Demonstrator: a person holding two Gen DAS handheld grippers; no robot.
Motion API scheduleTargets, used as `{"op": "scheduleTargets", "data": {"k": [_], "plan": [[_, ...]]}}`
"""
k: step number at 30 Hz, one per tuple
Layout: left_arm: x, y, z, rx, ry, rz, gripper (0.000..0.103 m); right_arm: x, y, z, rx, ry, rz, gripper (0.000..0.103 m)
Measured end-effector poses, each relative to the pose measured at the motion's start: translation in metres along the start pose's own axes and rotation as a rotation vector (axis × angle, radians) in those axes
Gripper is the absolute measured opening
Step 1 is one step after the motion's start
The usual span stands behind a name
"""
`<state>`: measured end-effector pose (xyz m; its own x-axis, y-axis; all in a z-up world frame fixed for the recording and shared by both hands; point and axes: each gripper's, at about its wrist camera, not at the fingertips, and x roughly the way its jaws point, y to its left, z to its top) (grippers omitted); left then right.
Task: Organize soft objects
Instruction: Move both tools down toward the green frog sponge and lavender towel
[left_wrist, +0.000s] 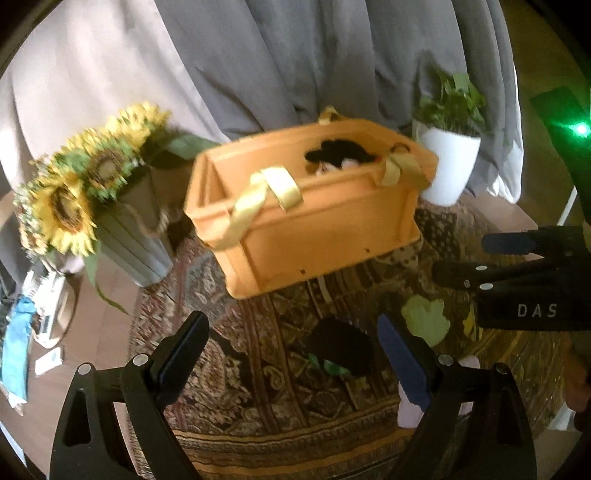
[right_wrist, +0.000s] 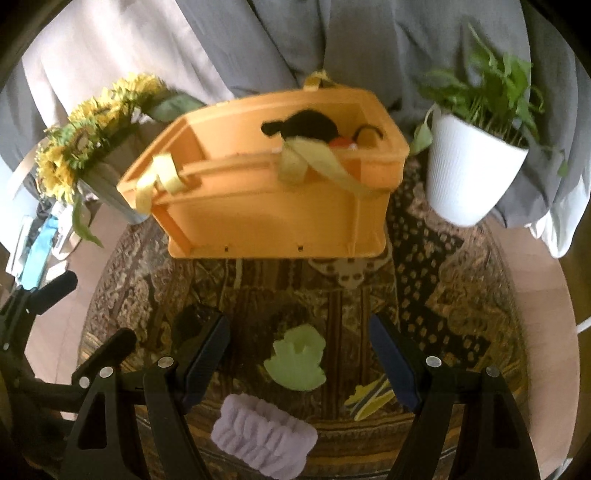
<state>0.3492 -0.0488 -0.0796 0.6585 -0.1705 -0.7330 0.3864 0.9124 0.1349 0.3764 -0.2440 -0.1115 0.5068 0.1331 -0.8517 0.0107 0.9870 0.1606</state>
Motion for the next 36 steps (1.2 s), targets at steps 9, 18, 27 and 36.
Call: {"op": "scheduleTargets", "data": {"k": [9, 18, 27, 36], "plan": [[0.034, -0.007, -0.018, 0.024, 0.111, -0.078, 0.094, 0.034, -0.005, -0.011, 0.028, 0.110, 0.000, 0.079], [0.062, -0.014, -0.027, 0.027, 0.196, -0.139, 0.094, 0.063, -0.013, -0.020, 0.083, 0.196, 0.037, 0.079], [0.085, -0.017, -0.033, 0.006, 0.254, -0.183, 0.093, 0.080, -0.013, -0.019, 0.105, 0.224, 0.058, 0.078], [0.111, -0.019, -0.036, -0.020, 0.293, -0.179, 0.082, 0.092, -0.013, -0.018, 0.109, 0.239, 0.050, 0.070]]}}
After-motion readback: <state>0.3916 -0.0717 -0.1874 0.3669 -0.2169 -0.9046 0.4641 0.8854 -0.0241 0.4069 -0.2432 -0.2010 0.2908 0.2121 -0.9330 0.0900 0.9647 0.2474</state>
